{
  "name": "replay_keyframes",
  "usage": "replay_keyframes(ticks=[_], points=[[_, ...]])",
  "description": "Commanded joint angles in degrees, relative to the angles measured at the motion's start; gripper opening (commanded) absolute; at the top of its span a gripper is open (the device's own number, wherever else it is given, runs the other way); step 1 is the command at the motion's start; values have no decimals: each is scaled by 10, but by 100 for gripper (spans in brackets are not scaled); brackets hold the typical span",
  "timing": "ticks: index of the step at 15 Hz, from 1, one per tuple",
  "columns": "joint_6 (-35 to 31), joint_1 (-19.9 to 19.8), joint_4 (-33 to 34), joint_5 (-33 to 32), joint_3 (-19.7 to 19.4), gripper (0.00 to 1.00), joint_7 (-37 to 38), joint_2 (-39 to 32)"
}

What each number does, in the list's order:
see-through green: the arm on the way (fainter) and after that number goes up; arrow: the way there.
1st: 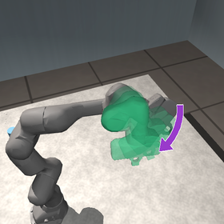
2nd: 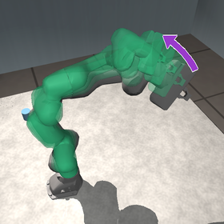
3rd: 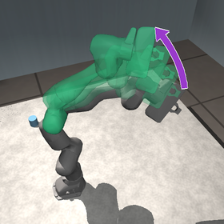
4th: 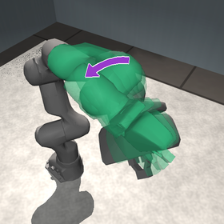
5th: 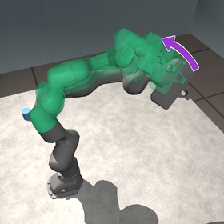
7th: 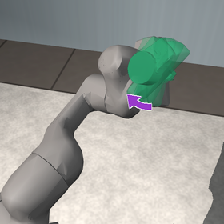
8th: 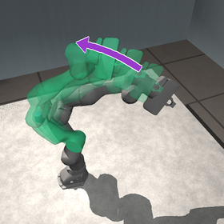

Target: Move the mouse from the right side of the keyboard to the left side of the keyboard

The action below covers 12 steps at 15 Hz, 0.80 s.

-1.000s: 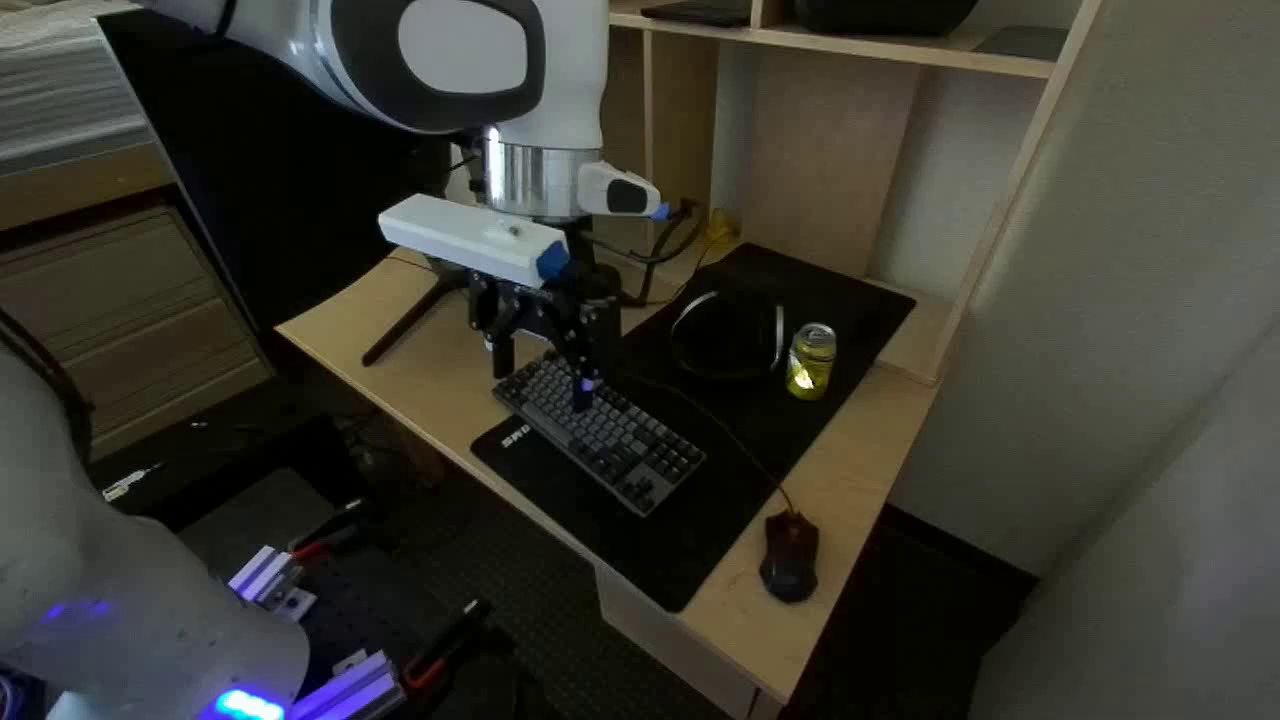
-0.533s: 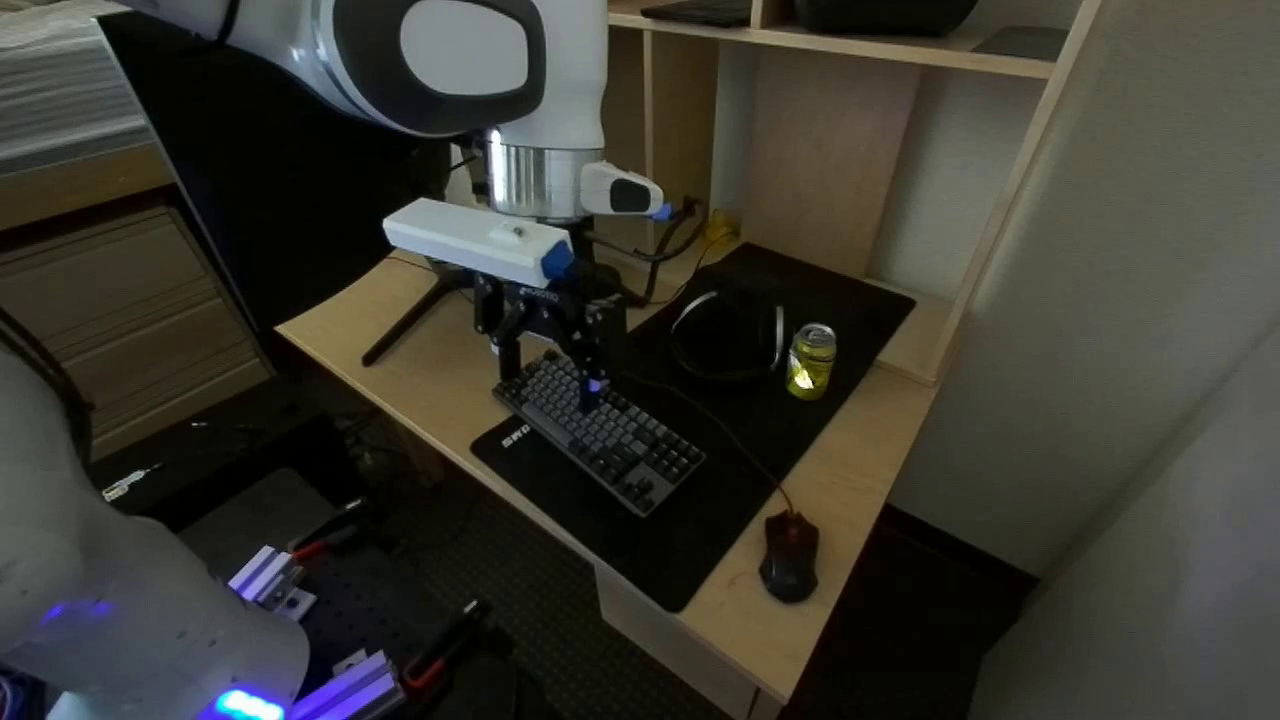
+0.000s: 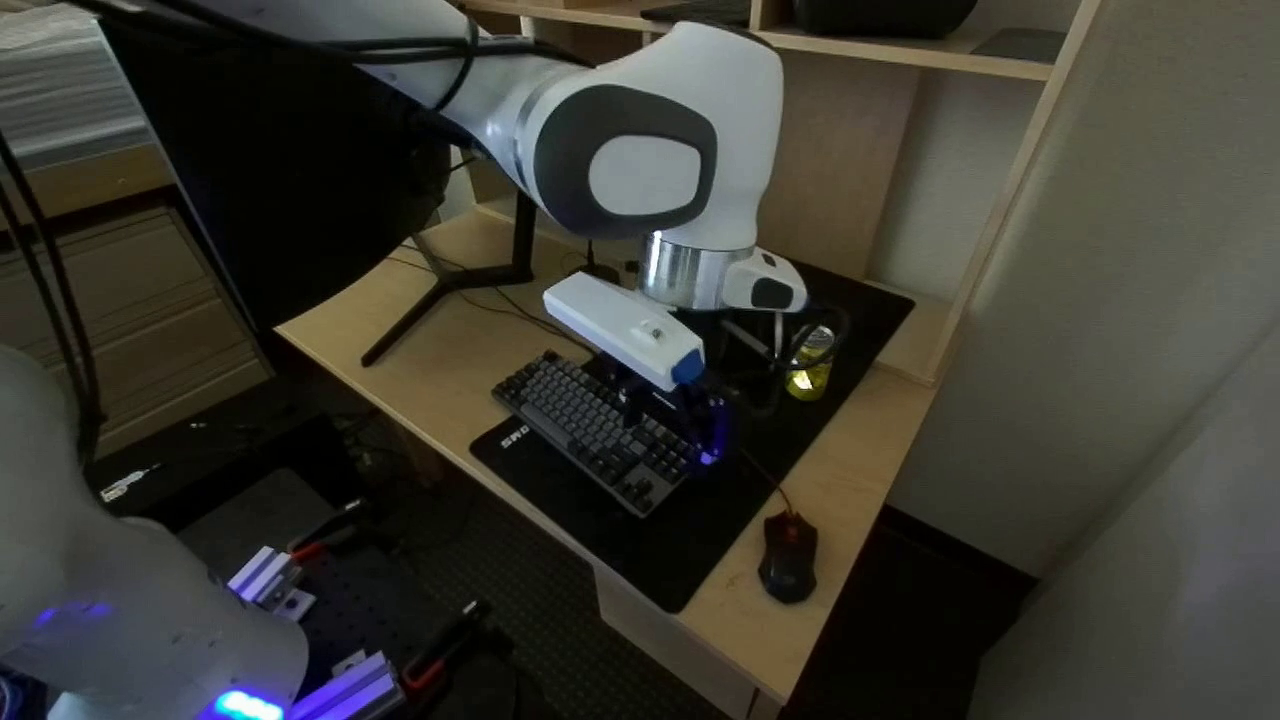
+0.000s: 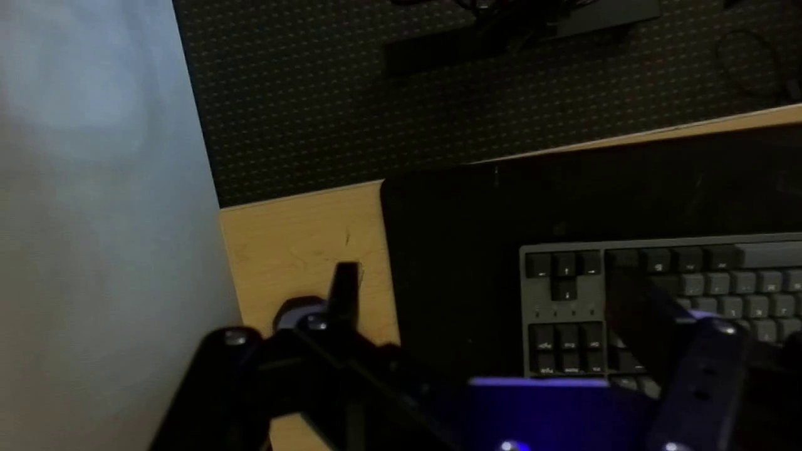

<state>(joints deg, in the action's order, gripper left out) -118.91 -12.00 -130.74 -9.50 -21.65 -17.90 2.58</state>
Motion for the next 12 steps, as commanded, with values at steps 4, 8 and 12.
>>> replay_keyframes(ticks=[4, 8, 12], points=[[-25, -19, 52, 9, 19, 100, -12, -95], [-10, -58, 179, 114, 28, 100, -43, -226], [-15, -73, 202, 97, 37, 100, 23, -250]])
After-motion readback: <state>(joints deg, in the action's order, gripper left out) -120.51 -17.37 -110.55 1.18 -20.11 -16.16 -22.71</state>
